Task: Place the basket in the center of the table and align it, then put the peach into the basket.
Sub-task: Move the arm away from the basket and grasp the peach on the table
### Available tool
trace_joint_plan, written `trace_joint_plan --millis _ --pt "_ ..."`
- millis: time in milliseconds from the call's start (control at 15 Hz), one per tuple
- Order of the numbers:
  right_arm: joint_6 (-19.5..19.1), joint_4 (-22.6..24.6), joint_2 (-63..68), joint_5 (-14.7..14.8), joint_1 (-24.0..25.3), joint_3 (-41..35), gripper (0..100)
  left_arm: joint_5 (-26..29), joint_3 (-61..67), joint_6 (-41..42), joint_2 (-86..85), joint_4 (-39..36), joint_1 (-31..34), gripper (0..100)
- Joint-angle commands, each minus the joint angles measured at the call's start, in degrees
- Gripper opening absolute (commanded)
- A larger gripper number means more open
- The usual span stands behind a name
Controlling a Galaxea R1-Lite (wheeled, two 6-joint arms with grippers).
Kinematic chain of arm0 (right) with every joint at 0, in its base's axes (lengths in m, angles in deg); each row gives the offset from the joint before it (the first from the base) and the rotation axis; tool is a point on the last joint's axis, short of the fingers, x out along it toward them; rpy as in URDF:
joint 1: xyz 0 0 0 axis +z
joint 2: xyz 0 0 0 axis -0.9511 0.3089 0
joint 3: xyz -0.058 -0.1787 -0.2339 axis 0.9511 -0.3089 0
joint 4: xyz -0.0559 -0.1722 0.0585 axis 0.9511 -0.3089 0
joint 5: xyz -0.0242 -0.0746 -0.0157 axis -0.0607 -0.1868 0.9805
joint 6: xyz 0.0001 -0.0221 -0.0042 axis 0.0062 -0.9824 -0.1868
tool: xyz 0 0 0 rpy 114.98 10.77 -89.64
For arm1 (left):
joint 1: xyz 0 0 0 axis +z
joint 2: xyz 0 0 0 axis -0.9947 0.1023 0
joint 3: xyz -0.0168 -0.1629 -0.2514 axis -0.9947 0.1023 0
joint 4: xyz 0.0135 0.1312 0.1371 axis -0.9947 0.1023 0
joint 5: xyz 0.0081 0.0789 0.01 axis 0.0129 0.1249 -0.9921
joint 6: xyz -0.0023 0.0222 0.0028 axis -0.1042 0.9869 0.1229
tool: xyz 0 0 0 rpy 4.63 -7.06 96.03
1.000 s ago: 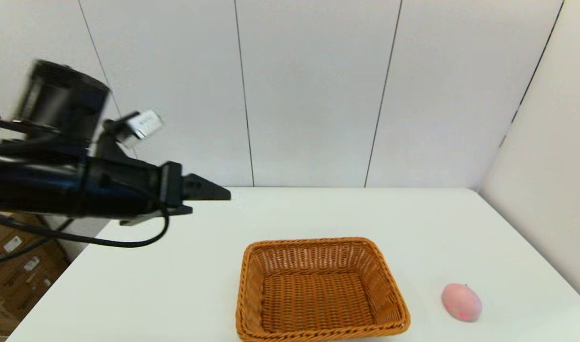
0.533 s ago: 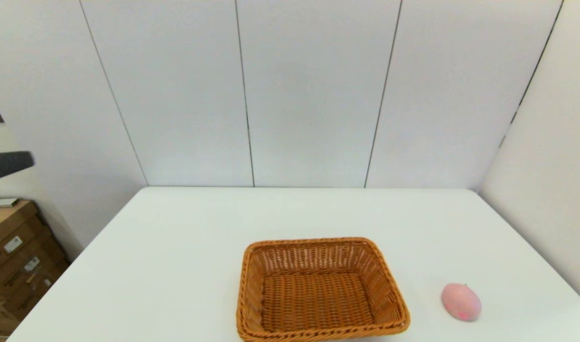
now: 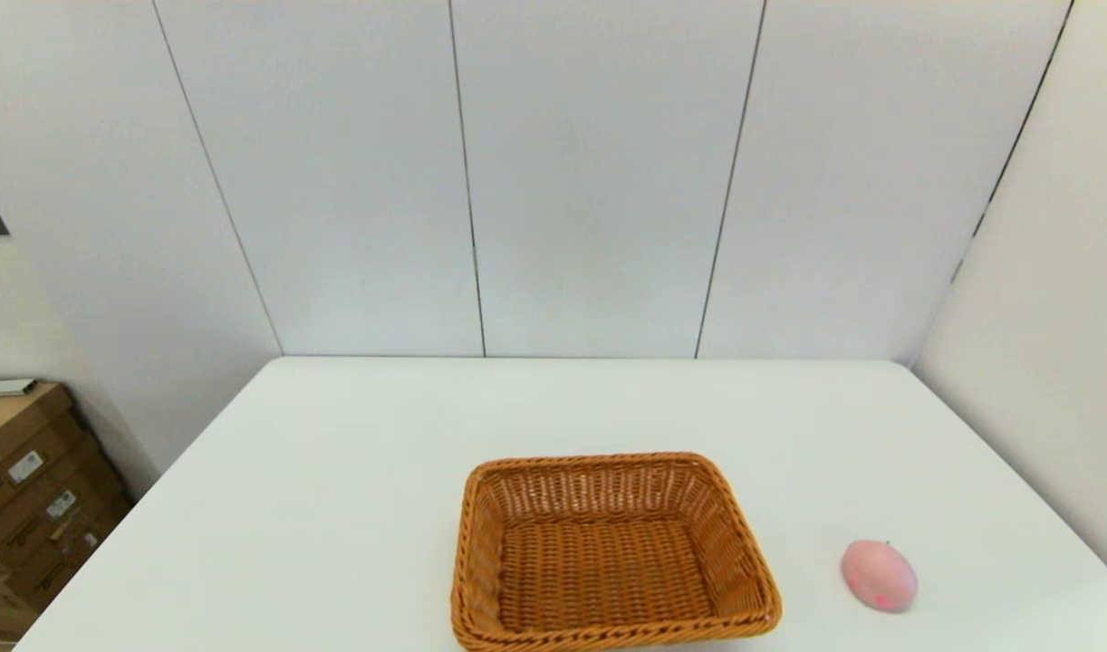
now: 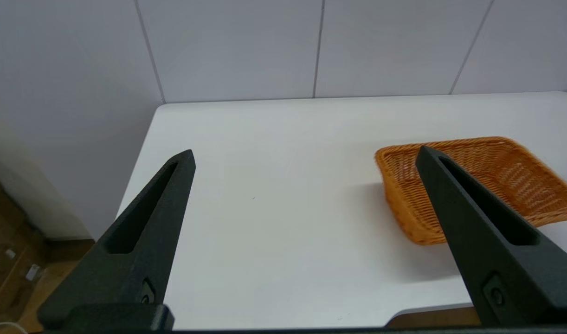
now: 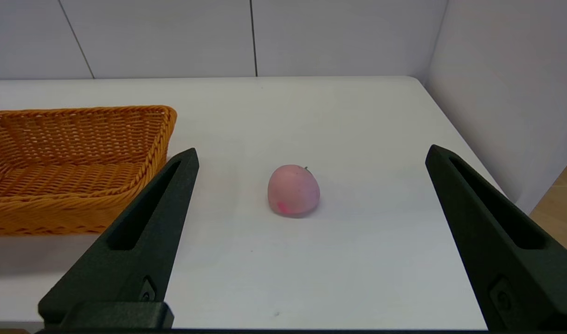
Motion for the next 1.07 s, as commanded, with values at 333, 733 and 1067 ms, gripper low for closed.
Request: trace_joint_plan --millis 333,733,1067 --pt "0.0 0.0 0.1 0.0 0.0 0.0 100 -2.5 27.2 2.0 -16.4 -17.1 1.1 100" --pt "-0.2 0.0 0.1 0.0 0.0 0.0 100 -2.3 34.6 -2.5 -16.4 -26.0 1.1 100" --pt "-0.2 0.1 0.1 0.0 0.0 0.0 100 -2.6 34.6 -1.2 -16.4 -25.8 1.1 100"
